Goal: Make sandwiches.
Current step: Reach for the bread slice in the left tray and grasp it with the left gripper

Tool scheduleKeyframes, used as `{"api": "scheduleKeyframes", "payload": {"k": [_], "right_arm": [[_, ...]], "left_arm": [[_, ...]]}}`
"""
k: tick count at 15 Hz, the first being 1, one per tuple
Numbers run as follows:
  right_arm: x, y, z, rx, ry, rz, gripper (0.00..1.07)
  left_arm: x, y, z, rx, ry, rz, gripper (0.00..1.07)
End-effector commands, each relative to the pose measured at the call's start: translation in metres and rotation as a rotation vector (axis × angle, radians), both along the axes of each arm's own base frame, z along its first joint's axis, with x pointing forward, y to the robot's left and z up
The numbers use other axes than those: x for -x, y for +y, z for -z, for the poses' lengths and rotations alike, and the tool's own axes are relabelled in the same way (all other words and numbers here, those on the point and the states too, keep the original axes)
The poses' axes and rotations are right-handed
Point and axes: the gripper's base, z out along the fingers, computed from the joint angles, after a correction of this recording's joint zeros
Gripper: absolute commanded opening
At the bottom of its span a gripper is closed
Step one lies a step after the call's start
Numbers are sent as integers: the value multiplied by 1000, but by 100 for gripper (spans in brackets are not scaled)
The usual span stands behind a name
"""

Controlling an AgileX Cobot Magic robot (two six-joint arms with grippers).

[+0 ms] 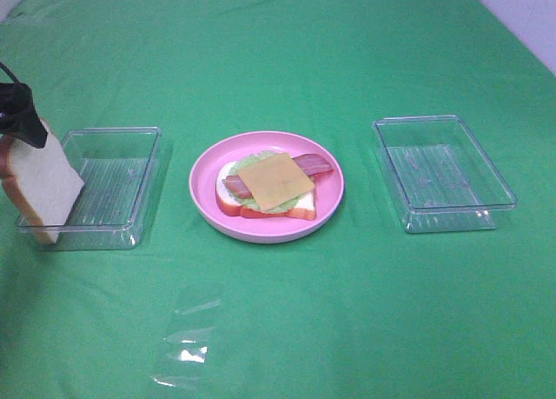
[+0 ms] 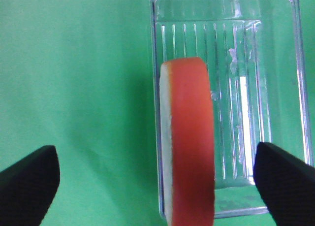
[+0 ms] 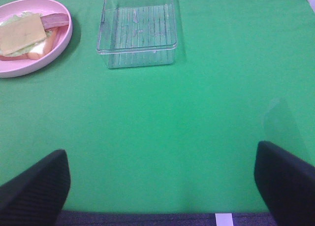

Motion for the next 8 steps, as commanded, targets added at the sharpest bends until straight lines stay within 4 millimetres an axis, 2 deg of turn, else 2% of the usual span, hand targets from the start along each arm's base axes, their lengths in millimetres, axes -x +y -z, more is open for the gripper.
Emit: {"api": "scheduleKeyframes", "payload": {"k": [1,3,5,6,8], "right_arm": [[3,0,1,5,-29,-7,98],[3,0,1,5,-29,-7,98],[3,0,1,5,-29,-7,98],[3,0,1,5,-29,-7,98],[3,0,1,5,-29,-7,98]], "left_arm": [[-9,-8,13,15,-9,26,99],[-13,-18,26,7,14,71,97],[-14,-24,32,9,27,83,91],[-15,-26,33,9,18,83,83],[-17,-26,32,10,0,71,60]]}}
